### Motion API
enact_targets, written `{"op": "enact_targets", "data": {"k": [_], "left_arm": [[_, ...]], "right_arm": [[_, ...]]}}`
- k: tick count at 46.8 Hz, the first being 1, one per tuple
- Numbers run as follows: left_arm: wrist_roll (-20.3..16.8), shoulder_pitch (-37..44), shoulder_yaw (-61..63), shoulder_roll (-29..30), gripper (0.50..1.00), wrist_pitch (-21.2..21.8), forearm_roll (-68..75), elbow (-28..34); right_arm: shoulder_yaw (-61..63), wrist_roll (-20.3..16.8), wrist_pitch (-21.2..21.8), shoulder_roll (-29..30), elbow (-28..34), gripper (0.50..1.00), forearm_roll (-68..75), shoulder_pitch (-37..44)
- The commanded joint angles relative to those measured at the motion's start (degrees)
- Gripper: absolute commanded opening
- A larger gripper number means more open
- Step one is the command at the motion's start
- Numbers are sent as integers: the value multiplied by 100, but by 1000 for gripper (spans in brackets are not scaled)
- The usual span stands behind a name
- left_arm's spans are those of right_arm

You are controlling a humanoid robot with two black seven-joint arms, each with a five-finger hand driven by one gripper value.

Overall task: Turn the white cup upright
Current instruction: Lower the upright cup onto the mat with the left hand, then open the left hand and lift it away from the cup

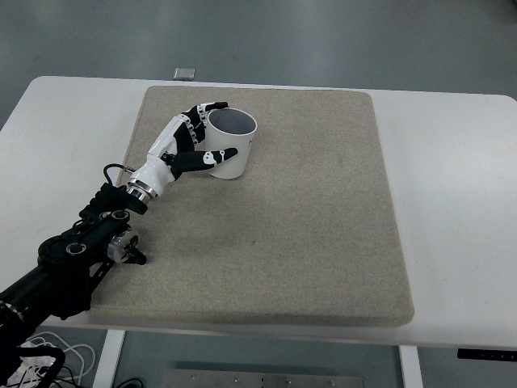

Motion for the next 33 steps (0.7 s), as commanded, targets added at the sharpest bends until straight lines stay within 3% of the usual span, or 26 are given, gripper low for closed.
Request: {"op": "enact_targets", "data": {"k": [1, 33], "left_arm": [[3, -9, 5, 1, 992, 16, 0, -5], [38, -141, -30, 71, 994, 77, -71, -454]], "right_arm": [[0, 0, 0, 0, 0, 952, 0, 0], [0, 0, 0, 0, 0, 952, 0, 0]]}}
